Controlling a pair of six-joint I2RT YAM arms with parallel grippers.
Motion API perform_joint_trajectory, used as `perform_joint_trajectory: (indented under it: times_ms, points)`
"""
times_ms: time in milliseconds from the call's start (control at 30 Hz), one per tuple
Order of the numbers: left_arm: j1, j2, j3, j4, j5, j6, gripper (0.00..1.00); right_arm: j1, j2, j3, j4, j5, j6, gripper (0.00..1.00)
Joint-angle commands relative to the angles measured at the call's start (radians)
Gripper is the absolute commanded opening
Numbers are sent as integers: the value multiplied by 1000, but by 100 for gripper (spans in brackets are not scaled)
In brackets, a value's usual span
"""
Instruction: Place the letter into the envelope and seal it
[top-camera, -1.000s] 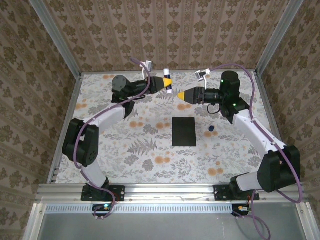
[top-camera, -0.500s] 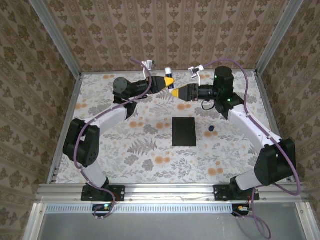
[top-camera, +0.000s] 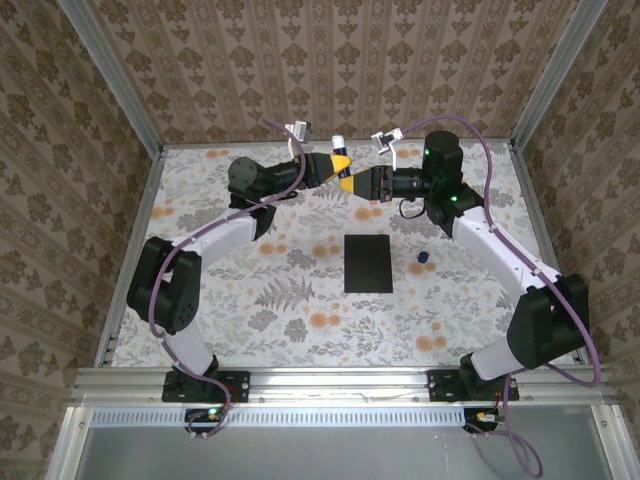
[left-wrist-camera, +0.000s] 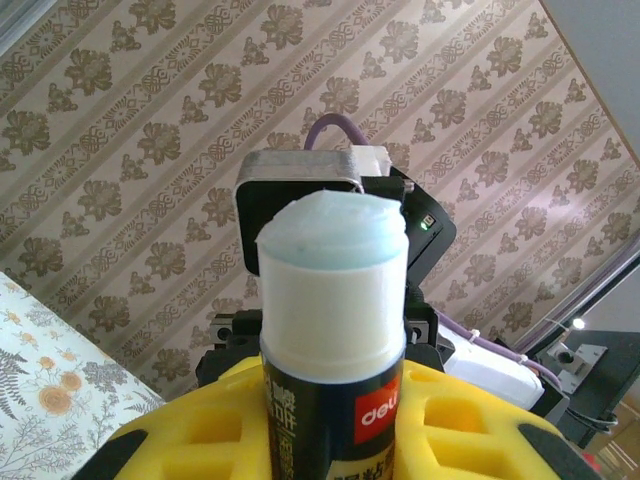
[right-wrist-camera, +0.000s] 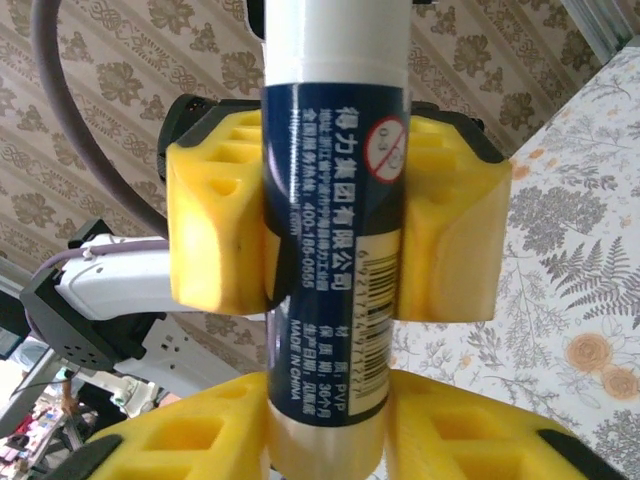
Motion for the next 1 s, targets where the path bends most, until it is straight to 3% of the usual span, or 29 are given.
perform_joint_trajectory:
  times_ms: [0, 267, 433, 567, 767, 967]
  points:
    - [-6, 7, -5, 56, -13, -11, 0, 7, 6, 35, 11, 12, -3, 30]
    - [-6, 14, -15, 42, -27, -9, 0, 13, -23, 49, -62, 84, -36, 25]
    - [-8, 3, -23, -39, -66, 30, 0, 56, -52, 99, -283, 250, -179, 23]
    - [-16, -19, -21, -141, -117, 79, 0, 92, -69, 107, -351, 385, -220, 22]
    - [-68, -74, -10, -369, -236, 179, 0, 168, -70, 132, -442, 594, -296, 22]
    - [-140, -142, 27, -717, -431, 322, 0, 261, -58, 154, -501, 785, -367, 22]
